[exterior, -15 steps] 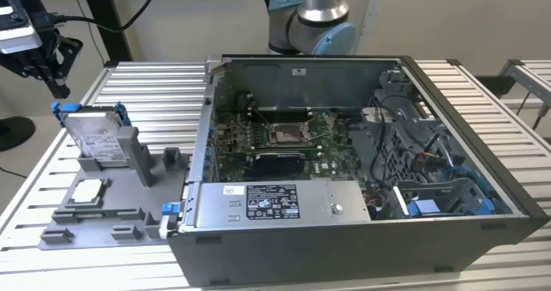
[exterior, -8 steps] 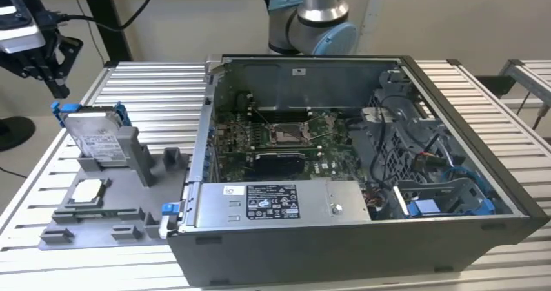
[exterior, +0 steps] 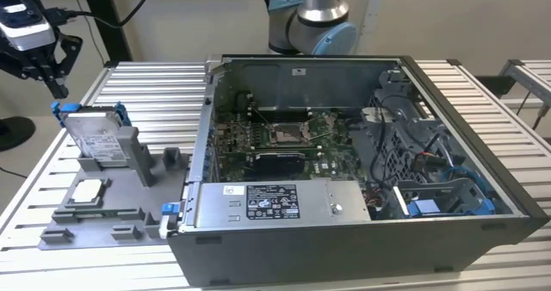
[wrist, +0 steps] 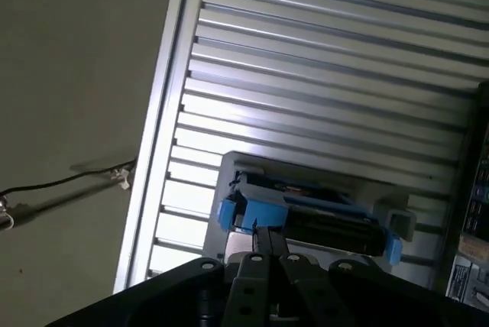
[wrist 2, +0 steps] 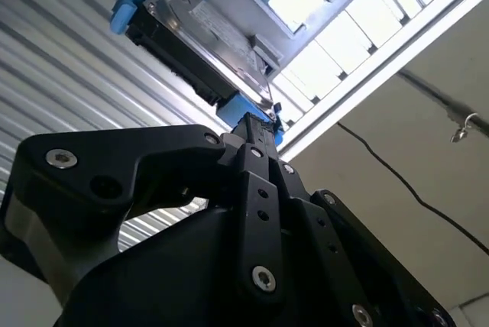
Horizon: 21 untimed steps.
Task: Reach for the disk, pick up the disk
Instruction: 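Pick up the disk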
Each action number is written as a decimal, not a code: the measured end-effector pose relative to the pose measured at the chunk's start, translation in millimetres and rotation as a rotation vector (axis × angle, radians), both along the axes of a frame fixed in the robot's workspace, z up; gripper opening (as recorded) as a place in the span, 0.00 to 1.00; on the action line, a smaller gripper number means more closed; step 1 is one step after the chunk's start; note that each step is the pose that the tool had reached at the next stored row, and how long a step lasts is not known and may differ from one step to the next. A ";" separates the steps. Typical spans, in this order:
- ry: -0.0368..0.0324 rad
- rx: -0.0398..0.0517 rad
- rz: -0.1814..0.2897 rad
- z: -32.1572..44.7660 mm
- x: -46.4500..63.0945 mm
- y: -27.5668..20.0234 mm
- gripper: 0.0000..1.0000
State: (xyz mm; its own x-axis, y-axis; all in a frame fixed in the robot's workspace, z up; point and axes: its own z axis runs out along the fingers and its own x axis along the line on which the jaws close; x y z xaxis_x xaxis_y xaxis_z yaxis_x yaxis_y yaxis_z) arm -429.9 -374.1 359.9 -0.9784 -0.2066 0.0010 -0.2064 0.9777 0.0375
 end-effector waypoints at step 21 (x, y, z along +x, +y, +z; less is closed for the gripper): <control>0.0000 -0.0007 0.365 0.0 -0.4 0.0 0.00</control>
